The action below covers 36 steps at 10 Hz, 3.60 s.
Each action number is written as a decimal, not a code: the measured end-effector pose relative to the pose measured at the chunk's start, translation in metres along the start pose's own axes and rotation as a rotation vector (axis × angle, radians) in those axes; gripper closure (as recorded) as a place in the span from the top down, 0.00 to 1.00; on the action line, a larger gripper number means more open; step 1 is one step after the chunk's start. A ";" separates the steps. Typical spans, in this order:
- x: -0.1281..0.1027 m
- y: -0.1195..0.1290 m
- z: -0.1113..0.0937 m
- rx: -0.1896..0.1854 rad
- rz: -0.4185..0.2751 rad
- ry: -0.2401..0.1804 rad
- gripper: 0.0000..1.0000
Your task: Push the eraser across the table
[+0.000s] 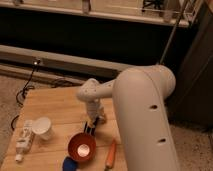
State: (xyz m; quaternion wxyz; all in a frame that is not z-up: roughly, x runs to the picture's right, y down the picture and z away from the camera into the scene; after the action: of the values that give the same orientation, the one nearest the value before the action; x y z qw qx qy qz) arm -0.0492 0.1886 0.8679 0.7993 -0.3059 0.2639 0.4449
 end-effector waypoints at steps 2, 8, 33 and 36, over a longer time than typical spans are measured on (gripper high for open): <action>-0.014 0.002 -0.002 0.002 0.006 -0.006 0.65; -0.066 0.019 -0.009 -0.010 -0.006 -0.035 0.65; -0.170 0.092 -0.070 -0.020 -0.060 -0.149 0.65; -0.164 0.075 -0.072 0.044 -0.008 -0.136 0.65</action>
State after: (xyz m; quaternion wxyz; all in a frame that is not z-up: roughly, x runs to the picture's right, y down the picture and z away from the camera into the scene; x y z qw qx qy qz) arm -0.2015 0.0771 0.9145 0.8237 -0.2585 0.2176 0.4554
